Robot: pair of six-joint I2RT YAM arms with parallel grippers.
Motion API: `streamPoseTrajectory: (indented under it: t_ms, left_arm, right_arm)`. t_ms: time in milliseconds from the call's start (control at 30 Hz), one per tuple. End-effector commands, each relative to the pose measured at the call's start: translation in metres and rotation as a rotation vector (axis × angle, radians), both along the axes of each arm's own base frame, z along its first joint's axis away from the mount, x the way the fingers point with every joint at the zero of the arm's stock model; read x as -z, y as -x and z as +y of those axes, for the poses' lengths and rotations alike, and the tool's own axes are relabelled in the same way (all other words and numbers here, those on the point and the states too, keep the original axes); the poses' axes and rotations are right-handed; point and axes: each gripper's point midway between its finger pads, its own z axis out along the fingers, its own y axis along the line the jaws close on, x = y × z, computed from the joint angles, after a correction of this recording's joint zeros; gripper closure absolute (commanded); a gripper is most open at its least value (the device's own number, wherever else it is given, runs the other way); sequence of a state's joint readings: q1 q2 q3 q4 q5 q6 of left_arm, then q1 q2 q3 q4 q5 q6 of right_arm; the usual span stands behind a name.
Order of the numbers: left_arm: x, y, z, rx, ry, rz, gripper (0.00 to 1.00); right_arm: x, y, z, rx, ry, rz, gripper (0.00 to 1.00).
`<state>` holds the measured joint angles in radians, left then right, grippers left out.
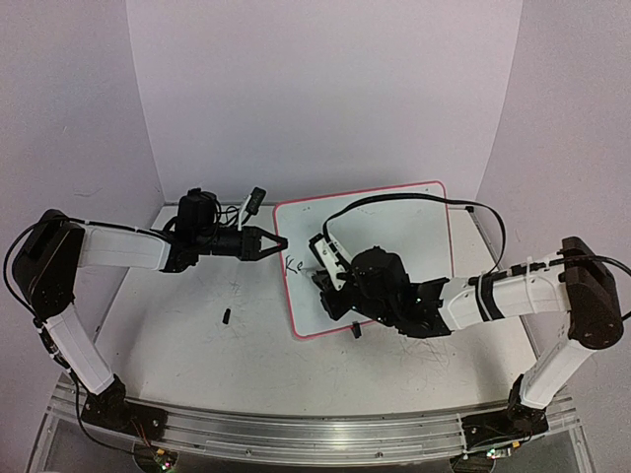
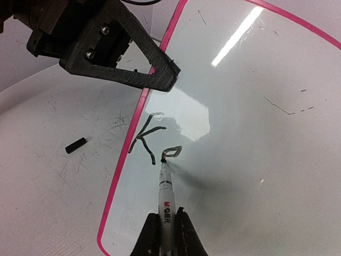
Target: Write a sentence on the whiteboard
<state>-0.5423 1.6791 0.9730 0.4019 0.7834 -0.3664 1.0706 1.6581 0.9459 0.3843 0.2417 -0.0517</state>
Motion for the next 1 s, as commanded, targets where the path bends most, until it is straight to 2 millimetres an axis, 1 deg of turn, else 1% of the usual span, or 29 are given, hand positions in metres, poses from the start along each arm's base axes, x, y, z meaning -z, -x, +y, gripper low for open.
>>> streamPoseTrajectory:
  t_ms: [0, 333, 433, 567, 700, 733, 767, 800, 967]
  left_arm:
    - [-0.022, -0.001, 0.0, 0.007, 0.035, -0.087, 0.92]
    - [-0.022, 0.0, 0.0, 0.007, 0.035, -0.088, 0.92]
    - [-0.023, 0.0, 0.0, 0.007, 0.036, -0.088, 0.92]
    - [-0.022, 0.0, -0.001, 0.008, 0.035, -0.086, 0.92]
    - [-0.022, 0.0, 0.0, 0.007, 0.035, -0.088, 0.92]
    - [-0.022, 0.0, 0.0, 0.007, 0.035, -0.088, 0.92]
    - [-0.022, 0.0, 0.0, 0.007, 0.035, -0.089, 0.92]
    - [-0.023, 0.0, 0.0, 0.007, 0.036, -0.09, 0.92]
    - [-0.022, 0.0, 0.0, 0.007, 0.035, -0.087, 0.92]
  right_arm:
    - [-0.004, -0.003, -0.014, 0.044, 0.011, -0.011, 1.0]
    - [-0.007, -0.003, -0.018, 0.057, 0.01, -0.02, 1.0]
    - [-0.011, -0.005, -0.019, 0.07, -0.001, -0.03, 1.0]
    - [-0.025, -0.005, -0.015, 0.062, -0.05, -0.05, 1.0]
    - [-0.055, 0.009, -0.013, -0.015, -0.157, -0.079, 1.0]
    - [-0.057, 0.011, -0.015, -0.019, -0.168, -0.082, 1.0]
    - [-0.057, 0.01, -0.016, -0.016, -0.169, -0.085, 1.0]
    - [-0.053, 0.008, -0.016, -0.007, -0.158, -0.085, 1.0]
    - [-0.044, 0.005, -0.008, -0.007, -0.143, -0.067, 1.0]
